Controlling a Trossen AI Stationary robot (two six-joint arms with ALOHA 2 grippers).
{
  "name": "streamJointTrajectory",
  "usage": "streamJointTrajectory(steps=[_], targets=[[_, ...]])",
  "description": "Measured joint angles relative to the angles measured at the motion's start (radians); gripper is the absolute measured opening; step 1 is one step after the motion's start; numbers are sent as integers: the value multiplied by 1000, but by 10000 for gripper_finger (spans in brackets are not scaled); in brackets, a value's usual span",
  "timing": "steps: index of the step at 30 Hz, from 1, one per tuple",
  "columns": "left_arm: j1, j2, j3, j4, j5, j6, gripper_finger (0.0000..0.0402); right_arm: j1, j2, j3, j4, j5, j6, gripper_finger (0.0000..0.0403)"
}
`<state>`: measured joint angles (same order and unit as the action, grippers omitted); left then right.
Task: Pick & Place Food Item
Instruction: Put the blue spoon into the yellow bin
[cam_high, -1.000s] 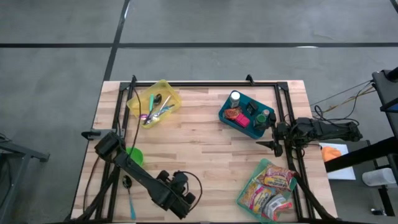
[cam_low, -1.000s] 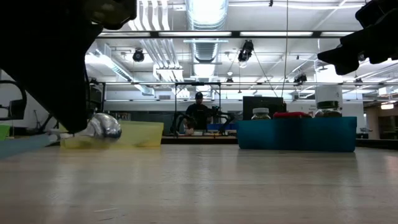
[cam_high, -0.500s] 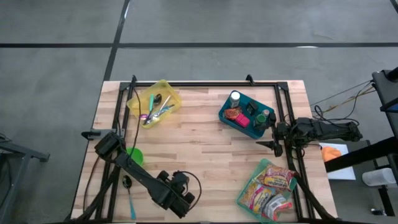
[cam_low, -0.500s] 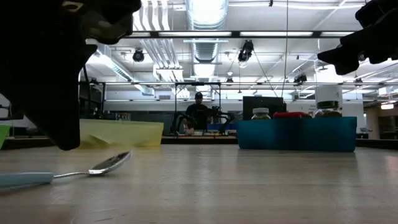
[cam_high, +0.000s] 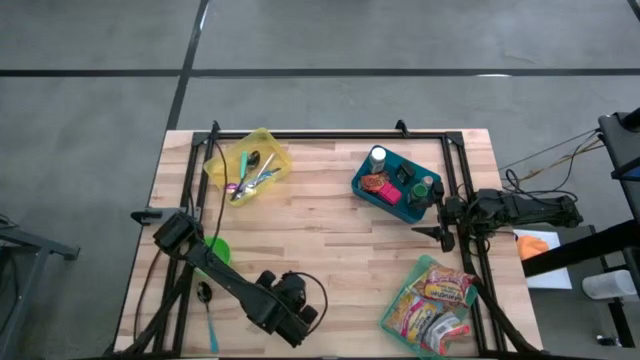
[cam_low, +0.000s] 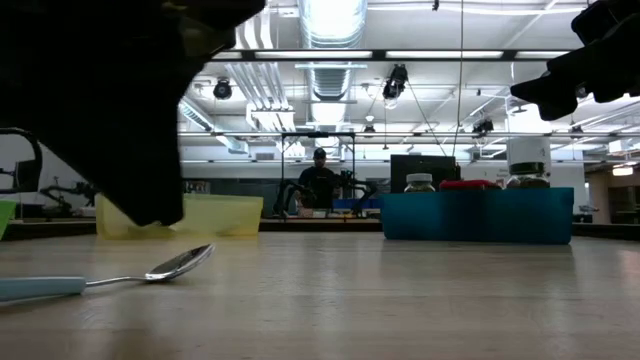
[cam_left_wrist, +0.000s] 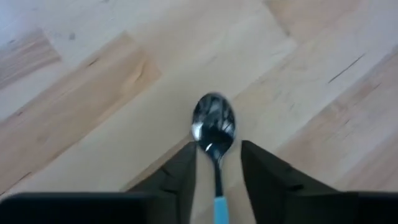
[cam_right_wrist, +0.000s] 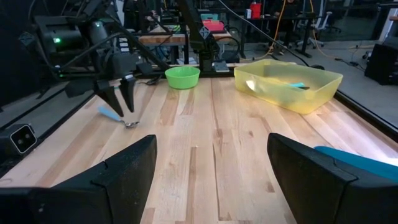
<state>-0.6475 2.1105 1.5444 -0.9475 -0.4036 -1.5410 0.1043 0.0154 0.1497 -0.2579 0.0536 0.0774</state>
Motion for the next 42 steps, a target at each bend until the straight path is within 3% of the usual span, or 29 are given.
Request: streamJointTrajectory(steps=[7,12,27,32,42], targets=[[28,0,-4,74,-17,77,210,0,0,0,0,0,-1,303],[47,5,-22,95,-19,94,247,0,0,0,0,0,-1,303],[68,8,-97,166,20,93,255,0,0,0,0,0,0,303],[67,8,-97,166,23,94,234,0,0,0,0,0,0,303],[67,8,-97,161,22,94,116,0,0,0,0,0,0,303]])
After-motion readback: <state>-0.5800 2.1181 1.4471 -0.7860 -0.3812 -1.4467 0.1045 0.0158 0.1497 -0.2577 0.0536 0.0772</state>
